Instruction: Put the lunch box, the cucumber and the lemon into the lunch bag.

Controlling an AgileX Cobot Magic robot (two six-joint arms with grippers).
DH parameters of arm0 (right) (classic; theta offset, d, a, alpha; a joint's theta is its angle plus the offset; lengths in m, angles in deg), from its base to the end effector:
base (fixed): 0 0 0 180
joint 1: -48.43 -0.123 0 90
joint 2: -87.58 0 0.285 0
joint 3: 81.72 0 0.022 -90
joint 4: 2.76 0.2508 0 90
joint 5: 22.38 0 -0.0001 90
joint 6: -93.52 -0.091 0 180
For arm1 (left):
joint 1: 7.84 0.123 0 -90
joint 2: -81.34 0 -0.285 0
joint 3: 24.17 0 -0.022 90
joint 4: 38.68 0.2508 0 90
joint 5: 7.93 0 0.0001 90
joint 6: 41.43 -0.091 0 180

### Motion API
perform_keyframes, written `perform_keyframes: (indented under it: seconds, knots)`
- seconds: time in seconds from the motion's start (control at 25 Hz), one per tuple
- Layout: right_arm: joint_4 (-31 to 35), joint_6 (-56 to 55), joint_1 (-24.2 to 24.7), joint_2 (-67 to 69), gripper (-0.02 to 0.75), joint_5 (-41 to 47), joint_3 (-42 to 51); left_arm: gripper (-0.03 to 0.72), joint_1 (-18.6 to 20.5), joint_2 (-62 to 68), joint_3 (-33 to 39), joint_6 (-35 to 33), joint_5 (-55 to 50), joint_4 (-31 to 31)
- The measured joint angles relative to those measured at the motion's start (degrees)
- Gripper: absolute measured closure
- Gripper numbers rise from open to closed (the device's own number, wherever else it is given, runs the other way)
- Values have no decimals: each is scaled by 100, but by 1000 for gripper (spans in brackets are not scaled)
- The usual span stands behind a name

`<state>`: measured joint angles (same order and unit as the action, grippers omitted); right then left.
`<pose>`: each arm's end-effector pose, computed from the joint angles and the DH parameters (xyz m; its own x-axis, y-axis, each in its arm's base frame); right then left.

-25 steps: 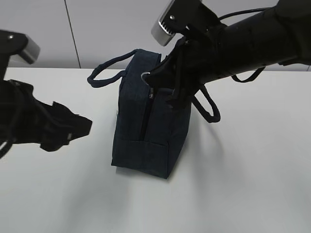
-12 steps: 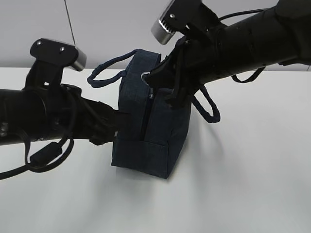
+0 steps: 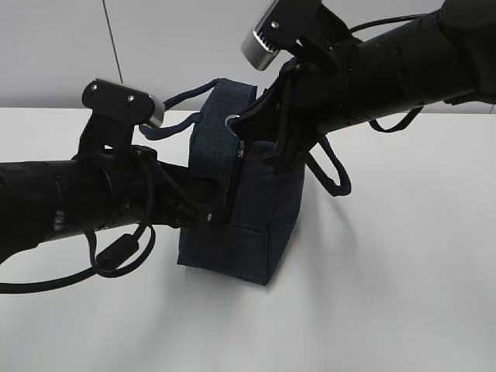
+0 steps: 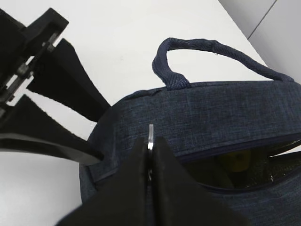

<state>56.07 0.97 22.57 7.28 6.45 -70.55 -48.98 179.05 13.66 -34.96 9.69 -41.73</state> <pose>0.3044 0.1894 0.2855 -0.0875 -0.5800 -0.8099 -0.8747 0.4338 -0.2161 0.2344 -0.2028 0.1991 -0.4536 0.1800 -0.8728 0.5810 0.8024 -0.1365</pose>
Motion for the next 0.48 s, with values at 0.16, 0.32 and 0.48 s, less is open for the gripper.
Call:
perform_keyframes:
  seconds: [0.16,0.32,0.48]
  knots:
    - [0,-4,0,0,738,-21,0,615,0,20,0,0,92,39]
    - [0,-13,0,0,738,-156,0,688,0,34,0,0,113,78]
    - [0,-13,0,0,738,-429,0,694,-66,34,0,0,125,102]
